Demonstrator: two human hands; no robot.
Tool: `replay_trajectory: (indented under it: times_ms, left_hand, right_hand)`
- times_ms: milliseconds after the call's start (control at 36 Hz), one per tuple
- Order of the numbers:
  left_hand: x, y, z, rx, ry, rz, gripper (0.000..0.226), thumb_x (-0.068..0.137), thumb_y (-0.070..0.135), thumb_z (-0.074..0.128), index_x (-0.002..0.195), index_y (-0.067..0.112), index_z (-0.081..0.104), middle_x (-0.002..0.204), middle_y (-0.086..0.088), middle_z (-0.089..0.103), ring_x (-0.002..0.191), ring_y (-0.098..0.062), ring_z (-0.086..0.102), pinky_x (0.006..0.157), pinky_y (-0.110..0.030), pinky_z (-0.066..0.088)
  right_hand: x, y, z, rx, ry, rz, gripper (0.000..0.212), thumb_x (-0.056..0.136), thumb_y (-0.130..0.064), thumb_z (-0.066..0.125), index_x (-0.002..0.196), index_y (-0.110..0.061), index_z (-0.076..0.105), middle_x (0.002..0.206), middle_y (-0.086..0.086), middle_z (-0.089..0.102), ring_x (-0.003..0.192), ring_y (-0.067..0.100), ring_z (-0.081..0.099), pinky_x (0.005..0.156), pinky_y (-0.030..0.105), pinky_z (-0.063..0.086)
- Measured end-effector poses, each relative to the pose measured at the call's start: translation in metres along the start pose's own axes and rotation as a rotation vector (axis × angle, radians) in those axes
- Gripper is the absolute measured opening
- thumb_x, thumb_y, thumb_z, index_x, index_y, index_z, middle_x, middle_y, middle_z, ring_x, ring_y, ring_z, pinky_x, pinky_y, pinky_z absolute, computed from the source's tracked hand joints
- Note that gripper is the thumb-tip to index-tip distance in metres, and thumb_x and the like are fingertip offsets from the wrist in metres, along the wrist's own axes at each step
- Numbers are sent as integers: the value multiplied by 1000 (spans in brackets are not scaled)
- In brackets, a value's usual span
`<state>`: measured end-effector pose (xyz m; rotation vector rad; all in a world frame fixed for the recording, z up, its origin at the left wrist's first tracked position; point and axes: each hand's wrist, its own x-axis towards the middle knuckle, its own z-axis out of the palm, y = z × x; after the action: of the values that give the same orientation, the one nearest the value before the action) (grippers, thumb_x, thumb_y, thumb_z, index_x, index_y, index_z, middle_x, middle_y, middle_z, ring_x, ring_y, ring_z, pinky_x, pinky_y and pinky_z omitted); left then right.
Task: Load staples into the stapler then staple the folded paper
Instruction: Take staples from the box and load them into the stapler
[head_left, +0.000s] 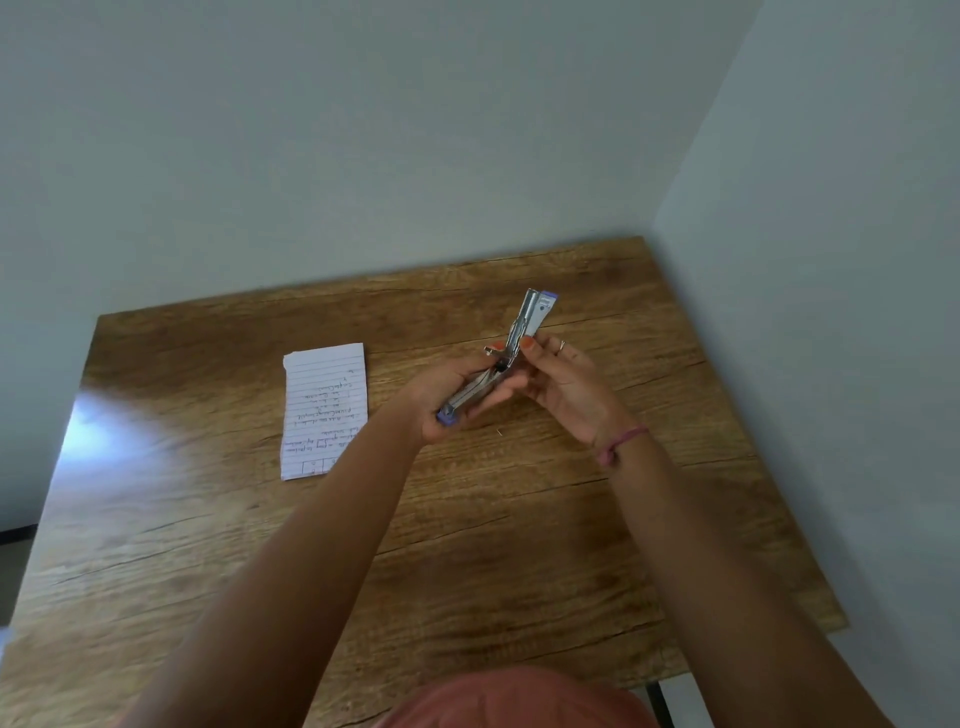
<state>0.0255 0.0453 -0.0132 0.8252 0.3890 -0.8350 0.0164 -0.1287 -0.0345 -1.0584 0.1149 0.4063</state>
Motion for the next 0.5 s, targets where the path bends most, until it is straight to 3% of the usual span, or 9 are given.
replay_trajectory:
  times_ms: [83,222,333,444,500]
  left_hand:
    - [0,0,-1,106,47,48,27,96,14,55,116,-4,61,96,-20,74,77,-18,74,55,-22,59]
    - [-4,-1,-11,282,153,181,19,90,5,64,109,2,63,100,-17,73,85,-20,74,64,-24,60]
    - [-6,-5,-18,583,316,366,22,82,4,73,97,20,69,102,-8,73,88,-17,72,77,-27,59]
    - [-3,-4,-22,807,434,454,23,81,13,76,98,26,69,100,-8,72,90,-24,70,80,-39,59]
    - [-1,-1,-22,897,451,466,21,79,17,78,95,27,68,96,-4,72,90,-25,69,80,-40,59]
  right_hand:
    - [3,1,2,79,41,4,13,89,-15,60,100,-11,65,93,6,74,82,18,70,74,27,57]
    - [12,-2,-5,76,216,-47,11,93,-9,57,101,-15,63,101,5,68,89,15,65,76,24,56]
    - [14,-4,-16,-96,261,-55,23,90,-3,61,110,-15,59,98,-3,71,88,10,68,74,22,56]
    - [12,-4,-30,-364,323,-13,47,76,-8,77,118,-4,55,118,11,66,109,23,64,91,35,54]
    - [9,-6,-35,-456,329,-30,45,71,-14,82,110,-9,60,113,9,69,104,20,67,88,32,55]
